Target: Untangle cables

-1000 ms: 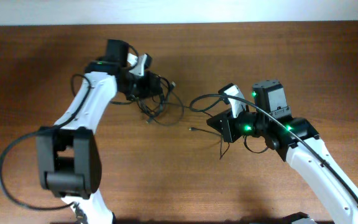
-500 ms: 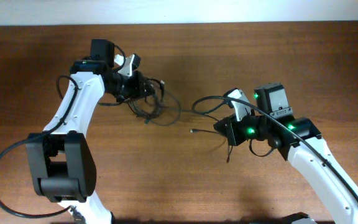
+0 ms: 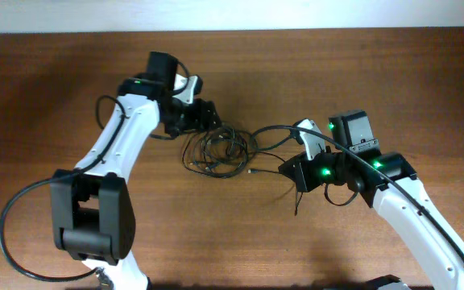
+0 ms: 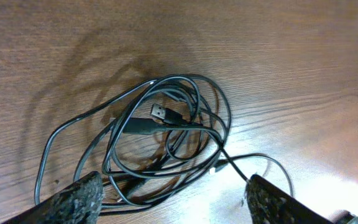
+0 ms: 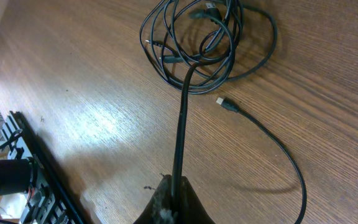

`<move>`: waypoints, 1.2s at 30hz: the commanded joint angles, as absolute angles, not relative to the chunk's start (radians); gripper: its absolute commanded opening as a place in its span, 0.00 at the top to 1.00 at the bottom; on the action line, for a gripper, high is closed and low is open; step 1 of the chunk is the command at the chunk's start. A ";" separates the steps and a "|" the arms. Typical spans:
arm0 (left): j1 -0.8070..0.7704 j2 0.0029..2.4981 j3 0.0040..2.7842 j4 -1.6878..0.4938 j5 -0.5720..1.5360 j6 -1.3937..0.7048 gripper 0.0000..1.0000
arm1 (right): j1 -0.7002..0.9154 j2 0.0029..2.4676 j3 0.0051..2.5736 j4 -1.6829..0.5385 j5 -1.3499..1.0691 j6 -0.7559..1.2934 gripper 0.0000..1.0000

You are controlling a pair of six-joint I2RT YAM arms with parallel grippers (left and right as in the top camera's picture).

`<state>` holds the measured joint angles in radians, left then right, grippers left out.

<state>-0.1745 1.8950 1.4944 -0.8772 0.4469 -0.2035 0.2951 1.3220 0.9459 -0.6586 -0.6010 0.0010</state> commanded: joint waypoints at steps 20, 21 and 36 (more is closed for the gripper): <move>-0.344 2.067 1.506 -0.732 0.101 -0.374 0.58 | 0.288 1.388 0.990 -0.651 -0.805 0.003 0.96; -0.344 2.067 1.506 -0.732 0.088 -0.374 0.62 | 0.288 1.364 1.006 -0.651 -0.805 0.003 0.96; -0.344 2.149 1.506 -0.730 0.089 -0.374 0.83 | 0.289 1.294 1.046 -0.730 -0.649 0.004 0.96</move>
<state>-0.3466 2.1258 1.4998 -0.7288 0.1013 -0.3676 0.2939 1.2648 1.0355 -0.7082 -0.7506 0.0174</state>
